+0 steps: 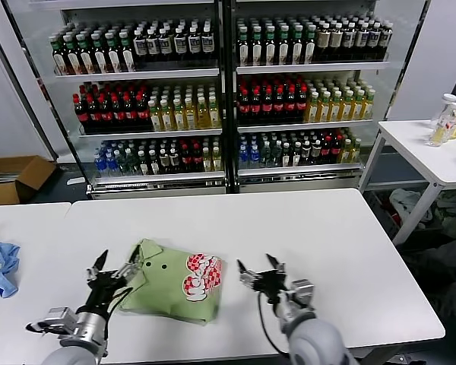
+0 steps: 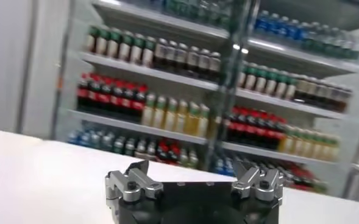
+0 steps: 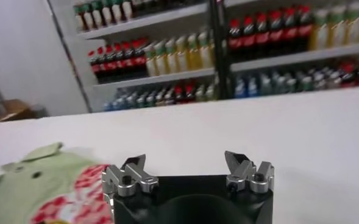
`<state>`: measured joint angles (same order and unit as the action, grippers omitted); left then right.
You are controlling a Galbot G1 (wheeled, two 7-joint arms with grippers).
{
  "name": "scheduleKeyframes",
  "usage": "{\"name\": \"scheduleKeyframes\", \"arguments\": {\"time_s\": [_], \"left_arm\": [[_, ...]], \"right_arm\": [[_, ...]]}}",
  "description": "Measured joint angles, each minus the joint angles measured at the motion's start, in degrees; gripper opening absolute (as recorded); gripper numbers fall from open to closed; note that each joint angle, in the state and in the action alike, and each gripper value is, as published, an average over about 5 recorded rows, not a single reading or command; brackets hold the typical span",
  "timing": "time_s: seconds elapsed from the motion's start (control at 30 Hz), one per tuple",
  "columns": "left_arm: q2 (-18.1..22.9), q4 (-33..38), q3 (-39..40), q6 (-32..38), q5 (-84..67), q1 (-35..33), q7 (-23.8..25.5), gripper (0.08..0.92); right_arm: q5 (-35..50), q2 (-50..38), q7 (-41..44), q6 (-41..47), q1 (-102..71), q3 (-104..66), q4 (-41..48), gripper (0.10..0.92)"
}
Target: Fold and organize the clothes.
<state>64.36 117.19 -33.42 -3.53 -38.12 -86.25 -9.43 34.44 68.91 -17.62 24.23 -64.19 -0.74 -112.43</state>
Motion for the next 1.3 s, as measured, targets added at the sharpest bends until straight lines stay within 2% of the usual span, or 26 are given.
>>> {"name": "scheduleKeyframes", "arguments": {"time_s": [0.4, 0.5, 0.93, 1.2, 1.3], "left_arm": [[-0.1, -1.3, -4.4, 1.6, -0.3, -1.1, -1.3, 0.823], [-0.1, -1.5, -4.9, 1.8, -0.4, -1.3, -1.3, 0.823], [-0.1, -2.0, -5.7, 1.9, -0.8, -1.8, -1.1, 0.823], [-0.1, -2.0, -5.8, 1.9, -0.9, -2.2, -0.6, 0.823], [-0.1, -1.8, -5.8, 1.8, -0.9, -2.2, -0.4, 0.823]], "right_arm": [[2.0, 7.3, -6.0, 0.6, 8.4, 9.9, 10.1, 0.803], [2.6, 8.4, -7.3, 0.7, 9.8, 11.1, 11.9, 0.738], [5.1, 10.4, -11.0, 1.5, 14.9, 12.9, 17.9, 0.358], [3.4, 9.3, -8.8, 2.3, 17.9, 13.0, 20.8, 0.150], [2.0, 8.5, -7.0, 2.4, 19.3, 12.4, 22.3, 0.114]]}}
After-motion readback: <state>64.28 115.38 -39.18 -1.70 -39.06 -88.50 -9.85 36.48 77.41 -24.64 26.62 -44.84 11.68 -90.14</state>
